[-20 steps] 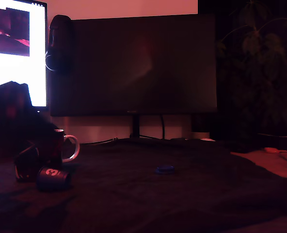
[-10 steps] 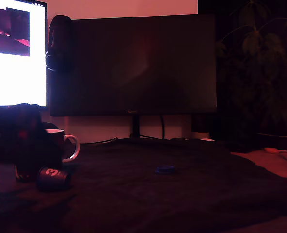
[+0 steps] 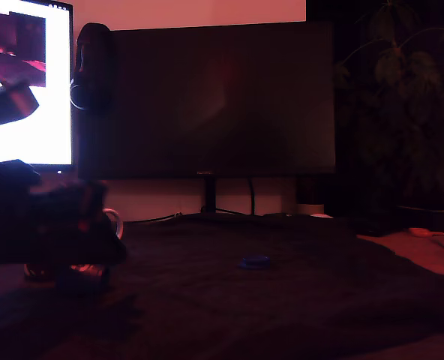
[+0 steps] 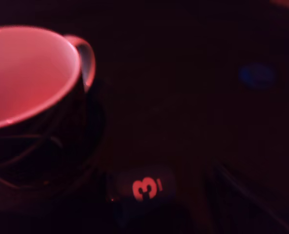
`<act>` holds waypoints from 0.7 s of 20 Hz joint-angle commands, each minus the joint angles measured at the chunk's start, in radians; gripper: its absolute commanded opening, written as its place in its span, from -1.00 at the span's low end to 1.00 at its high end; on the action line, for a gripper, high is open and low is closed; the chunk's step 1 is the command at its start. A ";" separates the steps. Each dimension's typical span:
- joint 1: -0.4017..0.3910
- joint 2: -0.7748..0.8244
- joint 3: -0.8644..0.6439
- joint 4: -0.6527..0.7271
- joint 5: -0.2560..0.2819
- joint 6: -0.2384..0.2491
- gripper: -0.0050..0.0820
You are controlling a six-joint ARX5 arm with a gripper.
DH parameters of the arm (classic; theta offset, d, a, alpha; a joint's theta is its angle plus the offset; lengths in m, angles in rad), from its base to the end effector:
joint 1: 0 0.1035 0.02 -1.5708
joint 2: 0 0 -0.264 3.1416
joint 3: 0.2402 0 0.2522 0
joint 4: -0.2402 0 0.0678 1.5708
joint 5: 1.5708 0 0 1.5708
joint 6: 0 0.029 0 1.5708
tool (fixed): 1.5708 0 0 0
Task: Pick up the coffee capsules on the table and drop them inside the coffee cup
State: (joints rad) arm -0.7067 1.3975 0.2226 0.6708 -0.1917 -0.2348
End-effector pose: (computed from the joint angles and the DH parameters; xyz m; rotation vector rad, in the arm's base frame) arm 0.1622 -0.1312 0.1142 -0.0044 0.5138 -0.4458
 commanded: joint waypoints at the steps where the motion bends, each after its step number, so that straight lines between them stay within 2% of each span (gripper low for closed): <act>1: 0.005 0.025 0.024 -0.024 -0.002 0.000 0.66; 10: 0.021 0.058 0.047 -0.051 -0.019 -0.011 0.65; 12: 0.028 0.064 0.054 -0.068 -0.016 -0.016 0.51; 14: 0.031 0.067 0.057 -0.071 -0.015 -0.021 0.22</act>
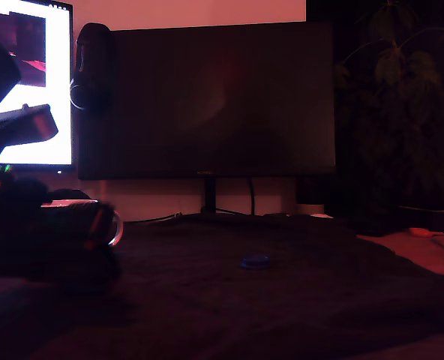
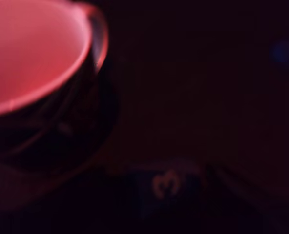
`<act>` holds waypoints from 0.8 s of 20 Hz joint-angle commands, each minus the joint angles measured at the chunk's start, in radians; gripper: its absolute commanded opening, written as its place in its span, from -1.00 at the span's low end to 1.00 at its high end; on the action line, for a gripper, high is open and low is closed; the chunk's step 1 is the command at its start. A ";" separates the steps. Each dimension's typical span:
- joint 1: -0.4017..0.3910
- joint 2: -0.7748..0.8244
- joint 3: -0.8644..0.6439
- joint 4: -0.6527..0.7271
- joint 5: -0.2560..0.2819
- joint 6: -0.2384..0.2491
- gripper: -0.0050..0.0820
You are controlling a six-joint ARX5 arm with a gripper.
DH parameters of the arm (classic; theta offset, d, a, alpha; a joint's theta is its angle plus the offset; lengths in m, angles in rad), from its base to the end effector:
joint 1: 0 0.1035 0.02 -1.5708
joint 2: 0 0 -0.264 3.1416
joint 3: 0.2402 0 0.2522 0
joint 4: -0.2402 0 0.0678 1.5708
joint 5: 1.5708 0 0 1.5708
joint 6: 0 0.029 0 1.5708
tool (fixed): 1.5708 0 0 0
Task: Pick up the coffee capsules on the table and drop them inside the coffee cup
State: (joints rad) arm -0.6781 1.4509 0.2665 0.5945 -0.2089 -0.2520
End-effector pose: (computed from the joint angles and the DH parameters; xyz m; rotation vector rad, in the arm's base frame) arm 0.1722 -0.1310 0.1078 0.0139 0.5889 -0.3832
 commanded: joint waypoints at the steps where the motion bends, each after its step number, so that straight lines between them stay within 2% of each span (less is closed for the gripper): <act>1: 0.002 0.014 0.013 0.005 0.002 -0.003 0.08; 3: 0.002 0.014 0.013 0.005 0.002 -0.003 -0.11; 8: 0.002 0.013 0.014 0.008 0.002 -0.003 -0.26; 13: 0.002 0.013 0.014 0.016 0.033 -0.002 -0.28; 16: 0.001 0.000 0.014 0.027 0.090 0.032 -0.28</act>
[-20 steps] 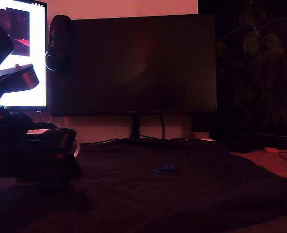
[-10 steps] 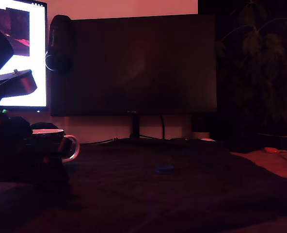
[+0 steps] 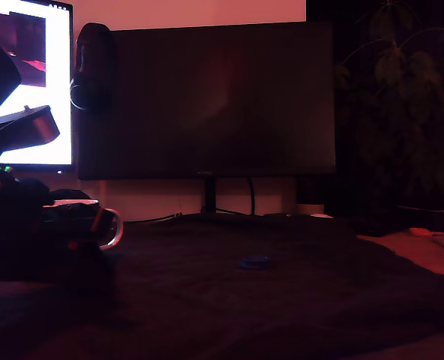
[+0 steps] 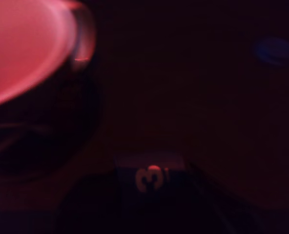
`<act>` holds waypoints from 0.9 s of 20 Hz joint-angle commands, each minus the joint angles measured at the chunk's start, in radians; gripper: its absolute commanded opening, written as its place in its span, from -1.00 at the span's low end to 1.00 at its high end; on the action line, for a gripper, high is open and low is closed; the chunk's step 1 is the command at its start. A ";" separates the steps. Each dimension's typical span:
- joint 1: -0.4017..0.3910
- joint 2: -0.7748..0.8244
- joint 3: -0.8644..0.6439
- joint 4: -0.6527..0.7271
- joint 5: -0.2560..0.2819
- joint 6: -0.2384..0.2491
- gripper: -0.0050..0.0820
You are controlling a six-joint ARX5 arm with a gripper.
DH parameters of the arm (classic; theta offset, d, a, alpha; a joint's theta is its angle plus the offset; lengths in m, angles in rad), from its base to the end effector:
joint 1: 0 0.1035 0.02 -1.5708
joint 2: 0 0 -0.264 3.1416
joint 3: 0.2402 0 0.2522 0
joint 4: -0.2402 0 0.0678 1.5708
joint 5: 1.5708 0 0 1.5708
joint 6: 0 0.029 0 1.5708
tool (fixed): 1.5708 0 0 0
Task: Pick up the coffee capsules on the table and drop them inside the coffee cup
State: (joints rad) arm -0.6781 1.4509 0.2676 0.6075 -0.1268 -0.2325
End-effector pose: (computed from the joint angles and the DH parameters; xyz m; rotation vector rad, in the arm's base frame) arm 0.1717 -0.1336 0.1089 0.0071 0.5936 -0.4689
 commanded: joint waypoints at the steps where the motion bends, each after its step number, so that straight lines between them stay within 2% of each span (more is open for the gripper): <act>1: 0.001 -0.005 0.013 0.015 0.018 0.039 -0.28; 2: 0.001 -0.009 0.013 0.014 0.032 0.070 -0.28; 5: 0.001 -0.019 0.013 0.014 0.080 0.111 -0.28; 10: 0.001 -0.056 0.013 0.014 0.149 0.151 -0.28; 12: 0.001 -0.087 0.013 0.011 0.166 0.188 -0.28; 15: 0.002 -0.149 0.013 0.006 0.189 0.189 -0.28; 18: 0.002 -0.216 0.013 -0.006 0.190 0.190 -0.28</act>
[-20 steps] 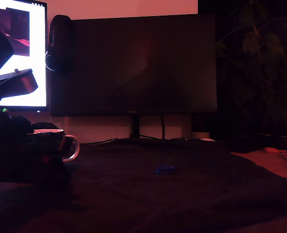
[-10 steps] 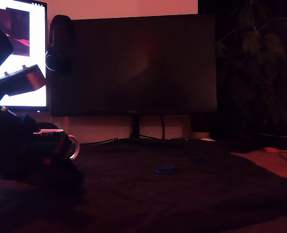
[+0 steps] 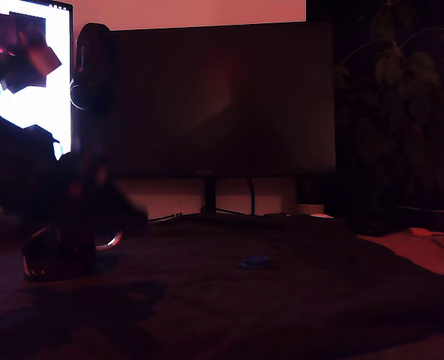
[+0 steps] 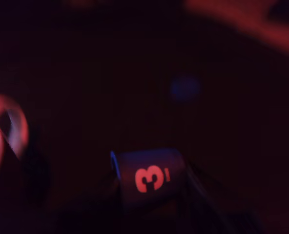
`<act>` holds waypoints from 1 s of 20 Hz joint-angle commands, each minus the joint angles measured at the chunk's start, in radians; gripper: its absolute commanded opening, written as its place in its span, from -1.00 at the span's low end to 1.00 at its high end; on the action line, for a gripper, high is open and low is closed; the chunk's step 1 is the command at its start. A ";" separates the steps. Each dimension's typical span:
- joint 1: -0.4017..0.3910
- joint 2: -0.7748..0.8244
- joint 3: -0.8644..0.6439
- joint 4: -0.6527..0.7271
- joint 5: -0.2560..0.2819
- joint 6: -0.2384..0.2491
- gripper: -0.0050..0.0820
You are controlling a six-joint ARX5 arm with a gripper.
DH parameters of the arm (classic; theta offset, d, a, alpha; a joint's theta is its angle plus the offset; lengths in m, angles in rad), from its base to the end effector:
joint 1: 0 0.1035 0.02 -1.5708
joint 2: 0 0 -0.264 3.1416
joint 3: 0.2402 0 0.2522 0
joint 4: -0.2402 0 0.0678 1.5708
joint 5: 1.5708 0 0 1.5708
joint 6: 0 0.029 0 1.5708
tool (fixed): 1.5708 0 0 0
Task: Pick up the coffee capsules on the table and drop them inside the coffee cup
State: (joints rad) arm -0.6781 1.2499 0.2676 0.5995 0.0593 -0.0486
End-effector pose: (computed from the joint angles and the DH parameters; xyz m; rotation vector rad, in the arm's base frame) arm 0.1643 -0.1346 0.1474 0.0734 0.3904 -0.7187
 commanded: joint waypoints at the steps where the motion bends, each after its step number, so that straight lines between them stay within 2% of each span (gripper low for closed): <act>1: 0.002 -0.037 0.013 -0.002 0.004 0.008 -0.28; 6: 0.043 -0.126 0.013 -0.041 -0.023 0.034 -0.28; 14: 0.236 -0.217 0.013 -0.091 -0.018 0.050 -0.28; 20: 0.357 -0.216 0.030 -0.159 0.070 0.049 -0.28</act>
State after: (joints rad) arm -0.3286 1.0348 0.2756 0.4355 0.1211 -0.0044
